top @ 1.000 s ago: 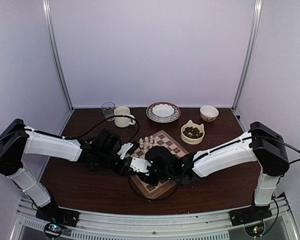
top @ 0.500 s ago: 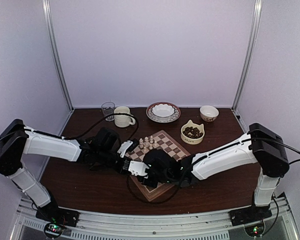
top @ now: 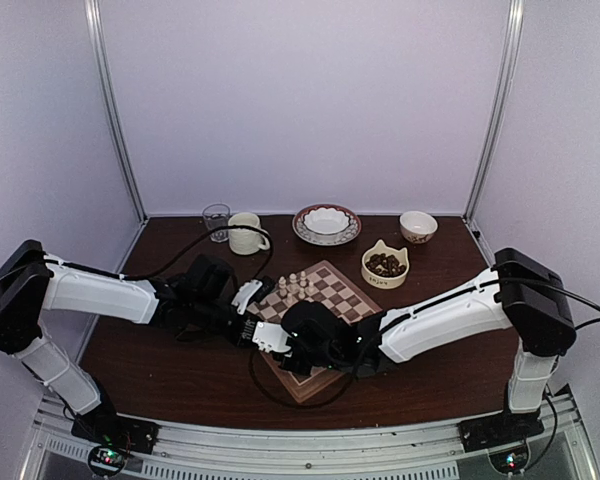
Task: Set up the chess pieces on the board
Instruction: Pass from the left arm to the right
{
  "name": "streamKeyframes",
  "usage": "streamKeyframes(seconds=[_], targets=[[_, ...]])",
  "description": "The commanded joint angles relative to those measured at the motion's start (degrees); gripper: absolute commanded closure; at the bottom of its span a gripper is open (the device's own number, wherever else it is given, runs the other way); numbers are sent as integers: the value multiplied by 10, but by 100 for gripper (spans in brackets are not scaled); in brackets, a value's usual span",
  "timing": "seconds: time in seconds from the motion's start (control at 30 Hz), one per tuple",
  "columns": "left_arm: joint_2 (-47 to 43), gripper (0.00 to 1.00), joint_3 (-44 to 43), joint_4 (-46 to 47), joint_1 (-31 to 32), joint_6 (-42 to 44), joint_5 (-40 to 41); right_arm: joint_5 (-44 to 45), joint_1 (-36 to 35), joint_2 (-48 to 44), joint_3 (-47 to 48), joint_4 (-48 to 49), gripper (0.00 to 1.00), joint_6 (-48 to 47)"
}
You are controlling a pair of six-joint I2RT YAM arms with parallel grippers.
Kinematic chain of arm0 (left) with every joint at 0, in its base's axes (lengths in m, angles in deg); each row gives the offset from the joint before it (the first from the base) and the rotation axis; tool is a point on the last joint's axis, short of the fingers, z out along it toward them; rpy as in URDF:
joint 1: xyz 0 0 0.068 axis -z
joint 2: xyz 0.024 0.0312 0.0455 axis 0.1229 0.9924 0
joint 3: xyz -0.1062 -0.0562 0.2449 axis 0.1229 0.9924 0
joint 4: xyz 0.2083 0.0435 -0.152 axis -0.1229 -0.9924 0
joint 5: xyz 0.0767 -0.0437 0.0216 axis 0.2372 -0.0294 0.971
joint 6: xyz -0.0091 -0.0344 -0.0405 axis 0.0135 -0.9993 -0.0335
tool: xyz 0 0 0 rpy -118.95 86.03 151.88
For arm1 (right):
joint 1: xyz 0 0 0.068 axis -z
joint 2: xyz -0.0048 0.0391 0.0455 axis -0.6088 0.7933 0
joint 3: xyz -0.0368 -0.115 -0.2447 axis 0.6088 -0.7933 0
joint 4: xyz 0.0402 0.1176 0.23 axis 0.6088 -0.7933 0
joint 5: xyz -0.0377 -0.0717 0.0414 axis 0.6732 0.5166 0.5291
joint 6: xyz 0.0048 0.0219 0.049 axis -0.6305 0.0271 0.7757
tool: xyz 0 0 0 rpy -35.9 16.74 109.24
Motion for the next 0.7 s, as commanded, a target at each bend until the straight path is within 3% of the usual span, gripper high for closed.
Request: streamKeyframes(seconds=[0.0,0.2,0.53,0.67], targets=[[-20,99,0,41,4,2,-28,43,3,20,11,-15,68,7],[-23,99,0,38,4,2,-21,69,3,23,9,-8,56,9],[-27,99,5,46,4,-1,-26,70,3,25,11,-8,60,13],[-34,99,10,56,3,-8,-31,61,3,25,9,-8,56,10]])
